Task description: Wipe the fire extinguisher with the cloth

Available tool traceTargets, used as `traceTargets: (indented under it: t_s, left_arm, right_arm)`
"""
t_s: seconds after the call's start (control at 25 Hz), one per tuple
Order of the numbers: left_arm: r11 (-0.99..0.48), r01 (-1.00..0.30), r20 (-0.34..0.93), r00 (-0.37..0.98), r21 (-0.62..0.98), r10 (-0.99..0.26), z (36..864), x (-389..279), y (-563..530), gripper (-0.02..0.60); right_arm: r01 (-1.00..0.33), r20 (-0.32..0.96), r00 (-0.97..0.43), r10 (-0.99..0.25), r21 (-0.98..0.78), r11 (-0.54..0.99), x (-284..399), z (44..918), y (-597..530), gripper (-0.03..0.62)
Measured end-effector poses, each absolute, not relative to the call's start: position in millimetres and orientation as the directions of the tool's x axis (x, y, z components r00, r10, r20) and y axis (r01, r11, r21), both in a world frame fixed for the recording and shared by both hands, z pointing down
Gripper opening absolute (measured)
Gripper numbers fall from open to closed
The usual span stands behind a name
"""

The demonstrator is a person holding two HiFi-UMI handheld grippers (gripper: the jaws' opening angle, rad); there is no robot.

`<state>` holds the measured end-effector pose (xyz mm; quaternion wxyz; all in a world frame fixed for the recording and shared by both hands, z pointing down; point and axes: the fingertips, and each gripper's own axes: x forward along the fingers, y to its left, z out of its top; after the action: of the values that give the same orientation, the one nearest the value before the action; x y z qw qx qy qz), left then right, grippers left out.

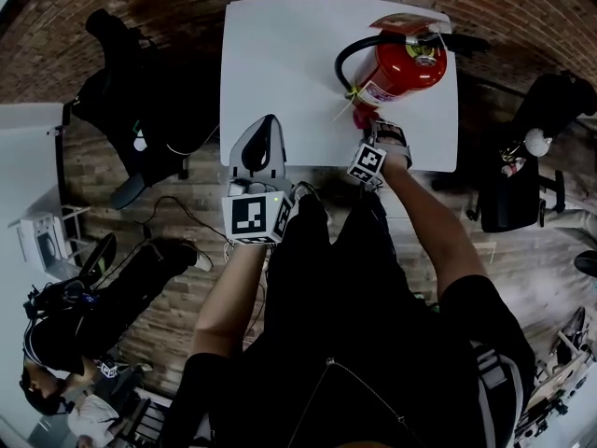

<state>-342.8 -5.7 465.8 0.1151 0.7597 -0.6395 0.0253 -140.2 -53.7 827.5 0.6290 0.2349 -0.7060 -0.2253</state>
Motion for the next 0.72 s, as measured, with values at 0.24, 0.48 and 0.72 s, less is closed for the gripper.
traceTargets:
  t_s: [0.24, 0.48, 0.72]
  left_arm:
    - [-0.180, -0.974, 0.206, 0.207, 0.139, -0.956, 474.4, -346.4, 1.1, 0.009]
    - [-0.213, -0.967, 0.208, 0.240, 0.142, -0.948, 473.9, -344.2, 6.3, 0.009]
    - [-0.242, -0.958, 0.207, 0.270, 0.151, -0.940, 473.8, -340.4, 9.1, 0.009]
  right_arm:
    - [-0.036, 0.759, -0.101, -0.643, 0.643, 0.765, -143.3, 833.2, -53.7, 0.101]
    - [-0.065, 0.750, -0.090, -0.655, 0.652, 0.756, -140.2, 817.2, -55.7, 0.101]
    - [-0.085, 0.731, -0.100, -0.675, 0.669, 0.738, -141.3, 792.7, -56.1, 0.101]
